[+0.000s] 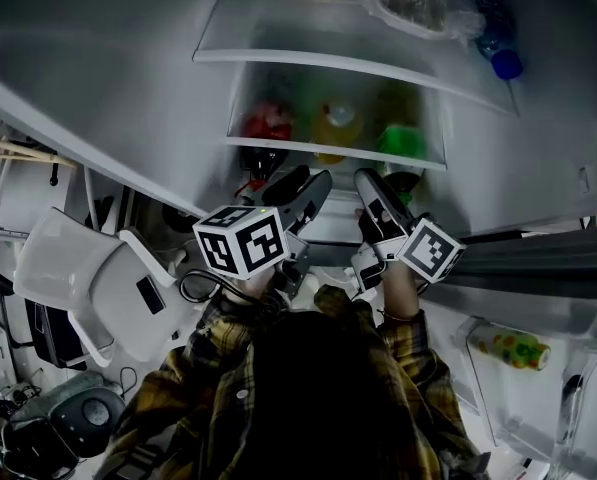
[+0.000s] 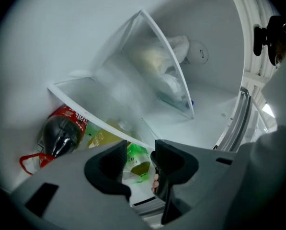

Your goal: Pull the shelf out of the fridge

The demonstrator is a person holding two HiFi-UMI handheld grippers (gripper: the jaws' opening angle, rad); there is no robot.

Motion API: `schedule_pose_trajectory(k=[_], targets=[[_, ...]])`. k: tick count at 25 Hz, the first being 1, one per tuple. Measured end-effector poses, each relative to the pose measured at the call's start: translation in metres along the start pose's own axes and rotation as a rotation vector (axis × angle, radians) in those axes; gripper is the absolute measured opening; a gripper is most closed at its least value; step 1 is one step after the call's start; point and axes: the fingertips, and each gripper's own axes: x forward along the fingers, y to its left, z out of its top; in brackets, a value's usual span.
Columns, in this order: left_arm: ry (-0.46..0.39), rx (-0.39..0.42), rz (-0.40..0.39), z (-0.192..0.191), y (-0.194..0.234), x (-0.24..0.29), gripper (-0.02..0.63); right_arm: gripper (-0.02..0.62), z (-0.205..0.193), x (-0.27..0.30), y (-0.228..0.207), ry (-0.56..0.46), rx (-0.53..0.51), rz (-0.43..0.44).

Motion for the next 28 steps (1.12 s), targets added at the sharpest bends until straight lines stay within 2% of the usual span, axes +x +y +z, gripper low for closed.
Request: schedule_pose_trajectory(k=[5,12,17,28], targets=[[0.005,-0.093,0.002,-0.003,0.01,0.017,0.175,0.132,0.002,0.008,-0.015,-0.006,0.086,-0.001],[-0.015,-0.252,-0.034,-0.001,0.021,0.038,0.175,0.13,0.001,0.016,-0.031,-0.008,0.171,0.002],[-0.032,-0.318,-0.041,0.001,0.028,0.045,0.175,0.13,0.005,0.022,-0.031,-0.016,0.207,0.033],[-0.068,-0.398,-0.038,0.013,0.043,0.061,0.175,0.13,0.011,0.047,-0.037,-0.01,0.251,0.056]])
